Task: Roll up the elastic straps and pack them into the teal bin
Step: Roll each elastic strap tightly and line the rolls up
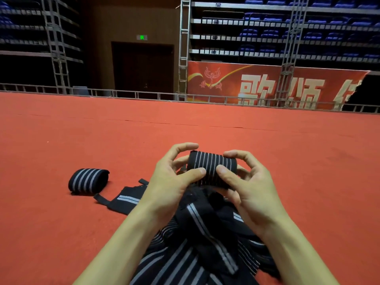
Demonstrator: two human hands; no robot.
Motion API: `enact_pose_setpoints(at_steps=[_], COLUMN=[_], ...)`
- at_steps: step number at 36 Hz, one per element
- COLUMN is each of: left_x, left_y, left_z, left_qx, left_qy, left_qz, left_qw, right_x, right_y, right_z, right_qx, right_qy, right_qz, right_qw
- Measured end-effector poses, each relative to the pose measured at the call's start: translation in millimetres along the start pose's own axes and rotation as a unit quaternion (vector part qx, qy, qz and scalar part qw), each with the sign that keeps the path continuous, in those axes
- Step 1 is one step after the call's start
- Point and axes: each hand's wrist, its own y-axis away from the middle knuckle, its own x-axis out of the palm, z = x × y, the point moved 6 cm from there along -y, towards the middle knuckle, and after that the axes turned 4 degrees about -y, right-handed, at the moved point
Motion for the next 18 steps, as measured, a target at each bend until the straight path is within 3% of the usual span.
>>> enact_pose_setpoints(at_steps=[18], left_x=[-26], left_y=[-2], left_z=[33], left_qx=[-0.076], left_qy=[-0.068], left_qz=[-0.017], left_qw=[0.995], right_x=[-15], right_y=[6], right_z=[-31], right_qx=[0.073], right_qy=[0.094], right_qz=[-0.055], right_qw=[0.991])
